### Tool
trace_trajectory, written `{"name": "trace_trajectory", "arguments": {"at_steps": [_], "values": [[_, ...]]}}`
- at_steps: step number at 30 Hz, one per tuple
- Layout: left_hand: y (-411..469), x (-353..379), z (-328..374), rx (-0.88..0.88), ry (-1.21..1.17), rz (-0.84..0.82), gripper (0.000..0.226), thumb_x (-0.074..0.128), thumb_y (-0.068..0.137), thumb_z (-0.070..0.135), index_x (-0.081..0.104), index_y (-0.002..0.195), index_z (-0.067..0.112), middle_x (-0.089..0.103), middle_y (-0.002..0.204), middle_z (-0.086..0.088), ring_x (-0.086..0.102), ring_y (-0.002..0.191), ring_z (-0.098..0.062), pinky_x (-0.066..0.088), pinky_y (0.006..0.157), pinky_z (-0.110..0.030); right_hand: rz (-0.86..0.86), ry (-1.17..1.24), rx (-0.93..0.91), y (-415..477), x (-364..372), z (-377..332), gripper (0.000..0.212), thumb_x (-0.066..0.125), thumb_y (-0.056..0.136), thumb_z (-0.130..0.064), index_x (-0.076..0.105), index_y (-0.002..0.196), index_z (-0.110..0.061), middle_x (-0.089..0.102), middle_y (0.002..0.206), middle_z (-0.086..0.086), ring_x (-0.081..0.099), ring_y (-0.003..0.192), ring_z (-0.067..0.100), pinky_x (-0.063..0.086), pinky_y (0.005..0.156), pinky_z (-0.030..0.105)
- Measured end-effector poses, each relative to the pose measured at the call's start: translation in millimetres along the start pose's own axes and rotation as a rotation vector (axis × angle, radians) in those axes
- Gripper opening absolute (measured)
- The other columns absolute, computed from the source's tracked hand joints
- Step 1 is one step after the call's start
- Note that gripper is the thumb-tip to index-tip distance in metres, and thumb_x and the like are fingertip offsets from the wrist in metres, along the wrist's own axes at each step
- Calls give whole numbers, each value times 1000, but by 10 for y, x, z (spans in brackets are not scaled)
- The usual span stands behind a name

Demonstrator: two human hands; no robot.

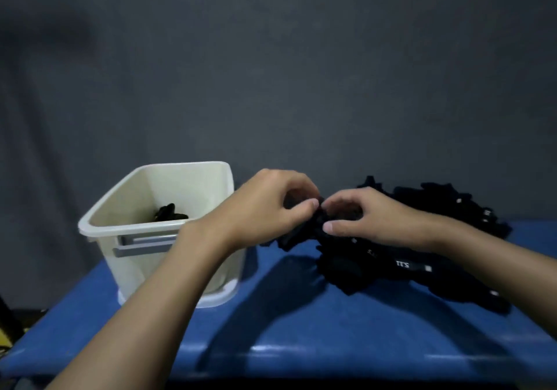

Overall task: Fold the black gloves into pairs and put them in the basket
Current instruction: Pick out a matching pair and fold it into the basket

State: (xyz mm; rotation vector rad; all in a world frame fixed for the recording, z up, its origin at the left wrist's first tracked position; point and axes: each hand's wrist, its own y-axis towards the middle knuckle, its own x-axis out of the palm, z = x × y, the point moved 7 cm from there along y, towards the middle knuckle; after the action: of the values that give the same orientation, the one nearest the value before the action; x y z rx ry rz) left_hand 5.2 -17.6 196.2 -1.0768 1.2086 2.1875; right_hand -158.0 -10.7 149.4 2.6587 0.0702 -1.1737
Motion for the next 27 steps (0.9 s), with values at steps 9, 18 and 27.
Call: {"name": "trace_trajectory", "arguments": {"at_steps": [9,18,27], "values": [[-63,1427,-543,-250,15,-205,39,62,93,46,59,128,29,56,129,11,55,116,-8,50,97,-37,182,104,153,-689,345,1100,31,78,82,-20,66,106,-34,65,106,-12,60,99,0,49,80,16],[-92,1692,-867,-427,-279,123,17,75,87,23,72,104,21,67,93,20,65,87,-3,50,79,-19,232,-3,64,-633,493,1181,39,75,84,-23,60,120,-30,57,108,-19,53,102,-3,39,86,7],[-120,1380,-754,-376,-550,340,25,67,90,0,70,89,25,73,86,8,69,85,-5,53,74,-16,503,-2,125,-622,241,1146,46,71,87,-20,53,130,-25,53,111,-12,56,72,5,43,67,9]]}}
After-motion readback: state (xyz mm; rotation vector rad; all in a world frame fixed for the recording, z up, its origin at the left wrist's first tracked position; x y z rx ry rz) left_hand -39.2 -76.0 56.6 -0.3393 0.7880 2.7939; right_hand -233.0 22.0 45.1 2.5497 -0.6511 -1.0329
